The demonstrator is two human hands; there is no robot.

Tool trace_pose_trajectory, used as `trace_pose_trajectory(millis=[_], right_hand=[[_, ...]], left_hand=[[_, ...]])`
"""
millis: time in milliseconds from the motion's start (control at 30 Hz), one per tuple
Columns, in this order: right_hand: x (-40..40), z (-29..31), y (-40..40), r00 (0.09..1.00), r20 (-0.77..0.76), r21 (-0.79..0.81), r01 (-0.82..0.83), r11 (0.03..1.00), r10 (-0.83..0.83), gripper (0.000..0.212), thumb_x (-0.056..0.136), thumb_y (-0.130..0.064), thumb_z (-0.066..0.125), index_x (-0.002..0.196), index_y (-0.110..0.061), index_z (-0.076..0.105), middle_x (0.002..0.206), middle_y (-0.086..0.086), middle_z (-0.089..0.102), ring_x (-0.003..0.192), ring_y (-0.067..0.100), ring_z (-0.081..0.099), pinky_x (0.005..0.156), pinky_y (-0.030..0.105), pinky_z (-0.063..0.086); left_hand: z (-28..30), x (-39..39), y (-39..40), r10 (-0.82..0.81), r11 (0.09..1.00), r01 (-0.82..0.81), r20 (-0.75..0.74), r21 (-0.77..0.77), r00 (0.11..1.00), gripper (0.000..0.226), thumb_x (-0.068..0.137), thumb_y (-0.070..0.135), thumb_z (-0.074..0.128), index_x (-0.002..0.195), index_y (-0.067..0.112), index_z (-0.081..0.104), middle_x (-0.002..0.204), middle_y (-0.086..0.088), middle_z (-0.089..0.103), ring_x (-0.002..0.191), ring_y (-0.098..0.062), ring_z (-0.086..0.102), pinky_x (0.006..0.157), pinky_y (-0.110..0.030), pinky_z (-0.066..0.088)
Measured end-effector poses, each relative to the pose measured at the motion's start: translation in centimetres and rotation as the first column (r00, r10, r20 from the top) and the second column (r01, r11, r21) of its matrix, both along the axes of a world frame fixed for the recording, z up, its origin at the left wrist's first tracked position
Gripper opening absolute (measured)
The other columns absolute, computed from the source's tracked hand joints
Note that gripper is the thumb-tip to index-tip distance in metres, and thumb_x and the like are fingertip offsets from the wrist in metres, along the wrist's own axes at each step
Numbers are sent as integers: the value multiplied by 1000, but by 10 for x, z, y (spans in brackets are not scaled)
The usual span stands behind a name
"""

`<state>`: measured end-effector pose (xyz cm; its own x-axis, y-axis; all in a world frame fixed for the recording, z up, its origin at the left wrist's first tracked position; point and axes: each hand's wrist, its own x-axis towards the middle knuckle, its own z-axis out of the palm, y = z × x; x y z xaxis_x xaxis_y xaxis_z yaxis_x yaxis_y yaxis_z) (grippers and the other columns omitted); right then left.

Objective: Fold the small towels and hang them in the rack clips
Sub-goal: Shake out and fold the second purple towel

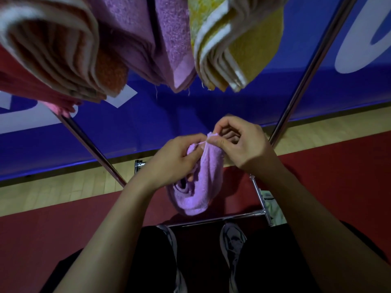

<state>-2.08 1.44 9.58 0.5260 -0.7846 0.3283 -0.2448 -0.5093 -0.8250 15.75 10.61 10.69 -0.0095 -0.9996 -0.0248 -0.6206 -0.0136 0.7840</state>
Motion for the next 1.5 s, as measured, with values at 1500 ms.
trace_pose_trajectory(millis=[1500], right_hand=[[-84, -1, -55, 966, 61, -126, 257, 958, -251, 14, 95, -21, 71, 82, -14, 71, 81, 11, 70, 72, 7, 62, 70, 16, 45]], left_hand=[[-52, 41, -8, 31, 932, -212, 521, 292, 853, 44, 73, 57, 87, 87, 26, 59, 82, 5, 67, 81, -22, 67, 58, -26, 44]])
